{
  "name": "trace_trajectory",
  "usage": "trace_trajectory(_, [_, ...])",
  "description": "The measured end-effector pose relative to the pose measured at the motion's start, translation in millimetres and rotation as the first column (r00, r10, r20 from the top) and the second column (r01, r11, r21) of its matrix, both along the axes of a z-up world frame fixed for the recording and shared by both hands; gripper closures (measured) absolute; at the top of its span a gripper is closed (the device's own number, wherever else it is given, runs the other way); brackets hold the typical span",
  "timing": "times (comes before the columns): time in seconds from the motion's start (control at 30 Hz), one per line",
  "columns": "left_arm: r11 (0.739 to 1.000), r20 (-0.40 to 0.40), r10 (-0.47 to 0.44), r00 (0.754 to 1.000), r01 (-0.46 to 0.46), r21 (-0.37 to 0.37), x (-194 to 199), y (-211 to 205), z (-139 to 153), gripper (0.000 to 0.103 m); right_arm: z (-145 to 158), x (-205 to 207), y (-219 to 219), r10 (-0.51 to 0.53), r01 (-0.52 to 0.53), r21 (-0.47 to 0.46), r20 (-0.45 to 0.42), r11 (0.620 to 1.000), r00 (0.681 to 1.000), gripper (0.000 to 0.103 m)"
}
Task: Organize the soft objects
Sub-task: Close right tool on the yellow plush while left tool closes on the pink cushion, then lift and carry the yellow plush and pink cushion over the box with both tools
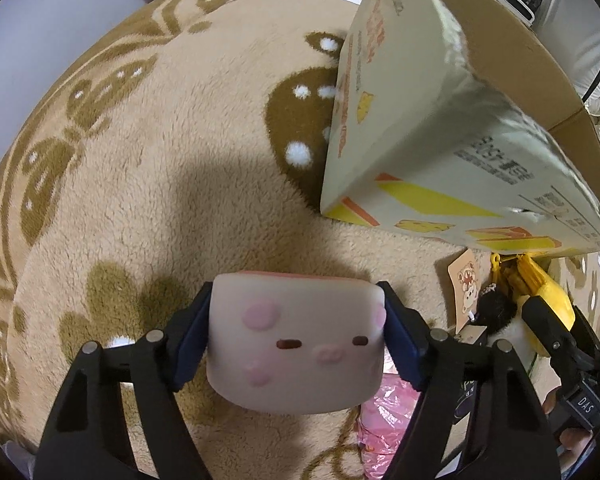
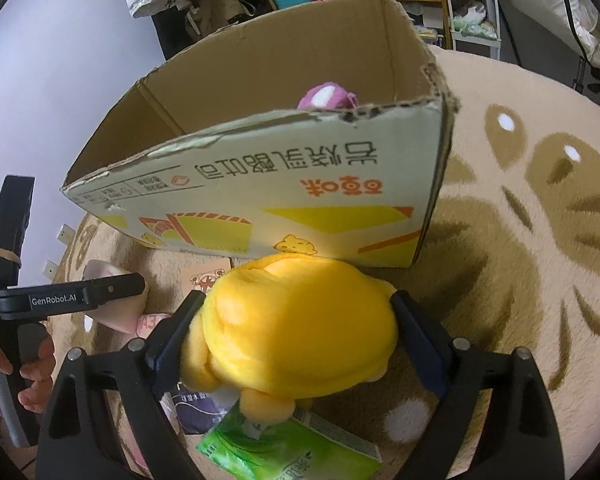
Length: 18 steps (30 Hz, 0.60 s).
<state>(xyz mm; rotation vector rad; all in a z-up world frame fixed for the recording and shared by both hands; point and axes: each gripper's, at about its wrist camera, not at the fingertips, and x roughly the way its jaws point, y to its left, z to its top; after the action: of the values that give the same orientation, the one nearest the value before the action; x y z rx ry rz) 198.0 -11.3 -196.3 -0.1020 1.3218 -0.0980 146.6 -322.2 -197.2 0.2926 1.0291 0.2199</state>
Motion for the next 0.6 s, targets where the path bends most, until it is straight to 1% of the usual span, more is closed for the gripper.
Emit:
trace_trajectory(0.07, [1.0, -0.006, 0.003, 1.0, -0.003, -0.006, -3.5, 0.4, -0.5, 0.027, -2.5, 2.0, -1.0, -0.007, 0.007, 0.009, -0.008, 1.0, 1.0, 0.007])
trace_trajectory(0.2, [1.0, -0.005, 0.001, 1.0, -0.001, 0.004, -1.2, 3.5, -2.1, 0.027, -3.5, 3.7, 3.0, -0.008, 0.007, -0.014, -0.006, 1.0, 1.0, 0.007])
trace_trajectory(0.43, [1.0, 0.001, -0.004, 1.0, 0.004, 0.012, -1.9, -0.4, -5.2, 0.03, -3.4, 2.3, 4.2, -0.014, 0.014, -0.01, 0.005, 1.0, 1.0, 0.01])
trace_trajectory(0.6, [1.0, -0.005, 0.013, 1.0, -0.013, 0.01, -0.7, 1.4, -4.3, 0.03, -2.2, -1.3, 9.3, -0.012, 0.013, -0.034, 0.032, 0.999, 0.999, 0.011])
